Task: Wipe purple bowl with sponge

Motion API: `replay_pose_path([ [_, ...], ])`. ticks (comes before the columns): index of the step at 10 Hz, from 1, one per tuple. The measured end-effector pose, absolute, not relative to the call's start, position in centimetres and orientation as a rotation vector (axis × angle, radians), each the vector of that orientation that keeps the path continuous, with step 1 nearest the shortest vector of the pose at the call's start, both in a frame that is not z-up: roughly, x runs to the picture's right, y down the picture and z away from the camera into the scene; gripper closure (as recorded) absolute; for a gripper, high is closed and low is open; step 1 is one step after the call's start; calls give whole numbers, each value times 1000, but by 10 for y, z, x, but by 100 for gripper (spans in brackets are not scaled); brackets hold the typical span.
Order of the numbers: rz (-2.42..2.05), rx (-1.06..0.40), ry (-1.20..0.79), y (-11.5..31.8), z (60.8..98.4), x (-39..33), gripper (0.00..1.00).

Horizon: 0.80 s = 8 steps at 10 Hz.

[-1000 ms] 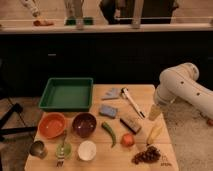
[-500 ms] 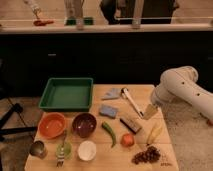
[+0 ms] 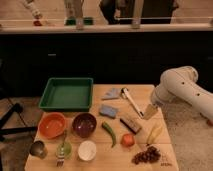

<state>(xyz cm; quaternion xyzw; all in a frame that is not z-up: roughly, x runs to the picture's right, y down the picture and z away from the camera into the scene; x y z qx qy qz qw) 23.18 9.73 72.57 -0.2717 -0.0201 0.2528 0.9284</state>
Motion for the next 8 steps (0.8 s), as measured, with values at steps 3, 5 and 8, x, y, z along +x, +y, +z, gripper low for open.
replay_pose_path([
  [3, 551, -562, -107, 101, 729, 218, 20],
  [5, 556, -577, -179, 107, 736, 180, 20],
  [8, 553, -593, -260, 123, 751, 127, 20],
])
